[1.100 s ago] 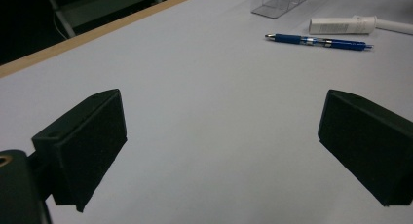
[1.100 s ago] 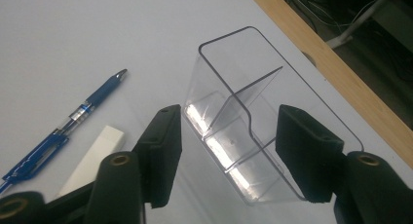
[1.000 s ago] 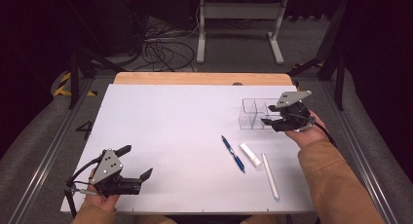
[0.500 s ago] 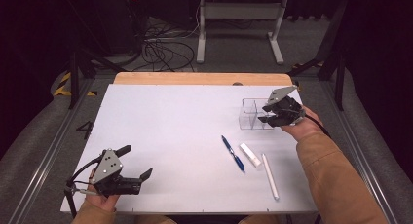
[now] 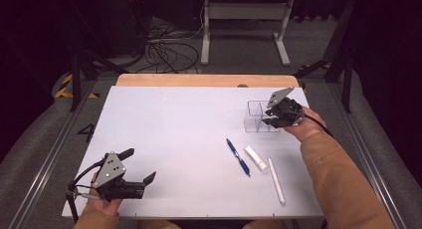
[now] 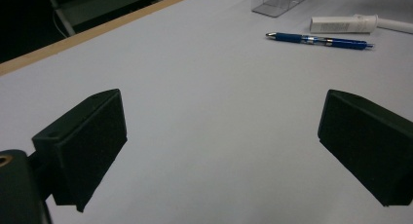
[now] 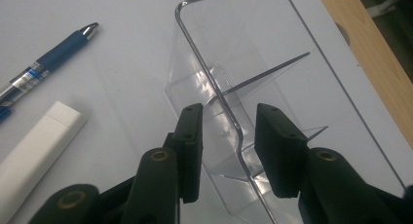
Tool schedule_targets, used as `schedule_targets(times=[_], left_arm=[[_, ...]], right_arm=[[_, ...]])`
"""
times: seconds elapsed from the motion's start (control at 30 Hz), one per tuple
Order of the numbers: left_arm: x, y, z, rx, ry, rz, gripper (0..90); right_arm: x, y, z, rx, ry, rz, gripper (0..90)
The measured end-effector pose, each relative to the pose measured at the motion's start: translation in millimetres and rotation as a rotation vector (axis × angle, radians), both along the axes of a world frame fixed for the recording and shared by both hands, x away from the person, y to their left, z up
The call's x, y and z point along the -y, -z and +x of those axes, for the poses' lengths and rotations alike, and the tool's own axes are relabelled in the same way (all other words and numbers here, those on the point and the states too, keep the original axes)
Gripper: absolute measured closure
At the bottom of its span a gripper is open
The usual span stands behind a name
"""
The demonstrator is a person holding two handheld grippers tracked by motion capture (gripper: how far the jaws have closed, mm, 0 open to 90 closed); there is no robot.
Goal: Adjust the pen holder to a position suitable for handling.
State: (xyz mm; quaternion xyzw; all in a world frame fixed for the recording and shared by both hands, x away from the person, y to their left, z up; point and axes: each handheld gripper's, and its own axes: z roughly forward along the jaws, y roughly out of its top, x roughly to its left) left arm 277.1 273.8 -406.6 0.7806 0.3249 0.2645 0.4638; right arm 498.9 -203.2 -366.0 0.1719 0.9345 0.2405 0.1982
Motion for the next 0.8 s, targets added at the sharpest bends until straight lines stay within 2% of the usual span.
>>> schedule_targets(times=[0.1,0.2,0.23,0.27,0.5,0.57,0.8], left_arm=[[-0.2,0.0,0.1,0.000,0.001,-0.002,4.6],[-0.1,0.3,0.3,-0.002,0.001,0.001,4.6],[-0.2,0.3,0.3,-0.001,0.001,0.003,4.6],[-0.2,0.3,0.3,-0.002,0.001,0.003,4.6],[-0.2,0.2,0.0,0.001,0.001,0.002,4.6],[-0.2,0.3,0.1,0.000,0.001,0.001,4.6],[-0.1,0.5,0.3,-0.001,-0.003,0.005,4.6]], right_arm=[[-1.5,1.4,2.6,-0.016,-0.018,-0.031,67.6],[-3.8,2.7,2.3,-0.016,-0.016,-0.031,70.4],[-5.1,2.7,2.3,-0.020,-0.042,-0.055,72.1],[-5.7,2.8,2.1,-0.016,-0.043,-0.060,72.2],[-6.4,2.2,2.1,-0.017,-0.051,-0.063,73.5],[-6.0,1.9,2.1,-0.007,-0.069,-0.076,74.1],[-8.1,0.7,0.6,0.011,-0.081,-0.087,77.4]])
